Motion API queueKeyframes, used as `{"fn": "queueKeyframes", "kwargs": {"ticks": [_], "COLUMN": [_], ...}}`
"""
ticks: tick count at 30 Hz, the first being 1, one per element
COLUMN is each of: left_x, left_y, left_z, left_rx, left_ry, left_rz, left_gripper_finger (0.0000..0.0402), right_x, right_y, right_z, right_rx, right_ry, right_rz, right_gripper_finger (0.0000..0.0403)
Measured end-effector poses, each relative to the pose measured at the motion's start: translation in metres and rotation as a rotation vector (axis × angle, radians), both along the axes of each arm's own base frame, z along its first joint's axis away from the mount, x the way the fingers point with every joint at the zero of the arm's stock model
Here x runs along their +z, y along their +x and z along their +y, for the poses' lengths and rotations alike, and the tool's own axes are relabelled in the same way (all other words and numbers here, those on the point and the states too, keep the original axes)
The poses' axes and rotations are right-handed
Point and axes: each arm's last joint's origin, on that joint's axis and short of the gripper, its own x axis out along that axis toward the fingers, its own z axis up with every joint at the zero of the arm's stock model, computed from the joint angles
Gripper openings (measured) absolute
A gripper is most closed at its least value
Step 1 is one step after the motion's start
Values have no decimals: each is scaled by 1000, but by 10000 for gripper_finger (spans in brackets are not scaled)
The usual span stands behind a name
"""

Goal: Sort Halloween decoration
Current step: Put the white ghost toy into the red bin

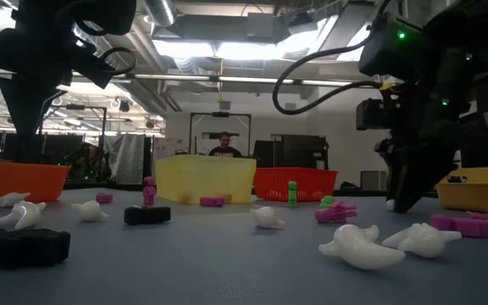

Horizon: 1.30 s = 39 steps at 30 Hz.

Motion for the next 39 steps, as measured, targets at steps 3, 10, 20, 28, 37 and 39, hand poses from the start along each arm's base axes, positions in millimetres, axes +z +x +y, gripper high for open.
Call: {"fn": "queueKeyframes", "kwargs": {"ticks": [3,10,20,28,37,39], "left_x": [0,0,0,0,0,0], "left_y": [0,0,0,0,0,0], "left_z": [0,0,0,0,0,0], "left_rx": [0,0,0,0,0,0], "left_ry": [0,0,0,0,0,0], "left_rz": [1,0,0,0,0,0], "left_gripper_finger": [137,137,137,137,137,137], "right_x": [0,0,0,18,64,74], "right_y": [0,0,0,13,43,48], "right_z": [0,0,0,2,2,0], "right_rx": [-1,-1,2,58,213,235], "right_ry": [-2,-5,3,2,-226,-336], "right_rz": [0,1,0,-19,-141,-170], "right_gripper_finger": [84,57,59,60,60,60]}}
